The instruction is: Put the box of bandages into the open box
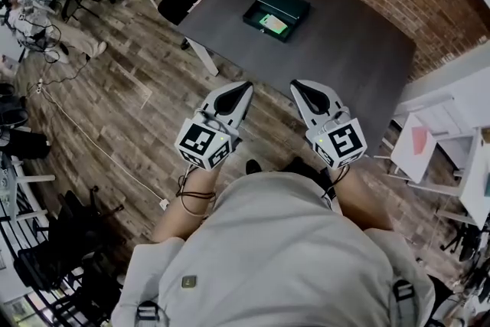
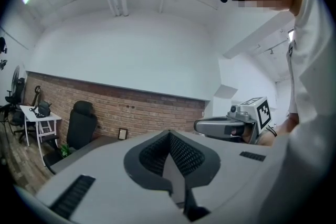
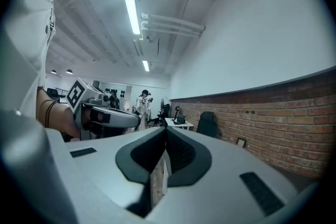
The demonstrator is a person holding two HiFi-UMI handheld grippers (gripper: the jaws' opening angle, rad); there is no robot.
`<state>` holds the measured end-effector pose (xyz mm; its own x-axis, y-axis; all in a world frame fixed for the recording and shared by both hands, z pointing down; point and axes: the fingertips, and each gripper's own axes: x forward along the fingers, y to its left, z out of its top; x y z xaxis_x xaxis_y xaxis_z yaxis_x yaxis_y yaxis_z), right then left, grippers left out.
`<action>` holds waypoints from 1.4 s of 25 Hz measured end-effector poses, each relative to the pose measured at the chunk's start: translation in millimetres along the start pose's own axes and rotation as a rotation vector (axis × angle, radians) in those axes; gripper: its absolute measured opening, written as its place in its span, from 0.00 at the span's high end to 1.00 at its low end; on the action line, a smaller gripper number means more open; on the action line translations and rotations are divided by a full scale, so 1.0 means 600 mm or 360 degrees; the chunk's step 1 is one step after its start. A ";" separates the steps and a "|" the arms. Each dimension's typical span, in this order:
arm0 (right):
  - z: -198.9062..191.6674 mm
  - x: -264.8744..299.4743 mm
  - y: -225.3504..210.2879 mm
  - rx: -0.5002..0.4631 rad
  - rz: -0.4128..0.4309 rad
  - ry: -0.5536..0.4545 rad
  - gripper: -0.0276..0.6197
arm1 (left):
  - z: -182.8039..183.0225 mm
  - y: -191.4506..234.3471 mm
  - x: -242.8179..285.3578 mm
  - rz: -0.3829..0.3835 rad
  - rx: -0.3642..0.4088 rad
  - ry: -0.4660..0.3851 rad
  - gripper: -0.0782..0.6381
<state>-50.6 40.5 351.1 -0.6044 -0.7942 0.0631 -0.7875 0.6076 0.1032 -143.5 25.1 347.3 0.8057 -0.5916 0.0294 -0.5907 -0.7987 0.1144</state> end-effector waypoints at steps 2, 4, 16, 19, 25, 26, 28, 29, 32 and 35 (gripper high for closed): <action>0.001 -0.022 0.000 -0.0007 -0.0009 -0.0015 0.92 | -0.003 -0.019 -0.001 -0.0005 0.0007 0.0003 0.87; 0.001 -0.043 0.001 -0.0011 -0.0011 -0.0022 0.92 | -0.004 -0.037 0.000 -0.0004 0.0010 0.0002 0.87; -0.014 -0.217 -0.046 -0.0007 0.0080 -0.0009 0.92 | -0.025 -0.211 0.060 0.0057 -0.0030 -0.0018 0.87; -0.014 -0.260 -0.057 -0.0015 0.0123 -0.0032 0.92 | -0.028 -0.255 0.067 0.0093 -0.0013 -0.0023 0.87; -0.031 -0.332 -0.041 -0.0059 0.0238 -0.0039 0.92 | -0.033 -0.315 0.046 0.0201 0.0049 -0.0064 0.87; -0.033 -0.343 -0.039 -0.0065 0.0254 -0.0040 0.92 | -0.033 -0.326 0.044 0.0212 0.0057 -0.0067 0.87; -0.037 -0.360 -0.036 -0.0074 0.0282 -0.0042 0.92 | -0.034 -0.345 0.041 0.0230 0.0074 -0.0076 0.87; -0.039 -0.366 -0.035 -0.0075 0.0293 -0.0041 0.92 | -0.034 -0.352 0.039 0.0240 0.0074 -0.0078 0.87; -0.041 -0.386 -0.029 -0.0077 0.0311 -0.0046 0.92 | -0.040 -0.374 0.032 0.0253 0.0069 -0.0072 0.87; -0.038 -0.402 -0.027 -0.0078 0.0311 -0.0059 0.92 | -0.041 -0.389 0.030 0.0259 0.0061 -0.0061 0.87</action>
<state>110.6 222.0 356.5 -0.7499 -0.6596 0.0502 -0.6486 0.7480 0.1406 10.2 203.3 345.6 0.6972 -0.7169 0.0063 -0.7153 -0.6950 0.0730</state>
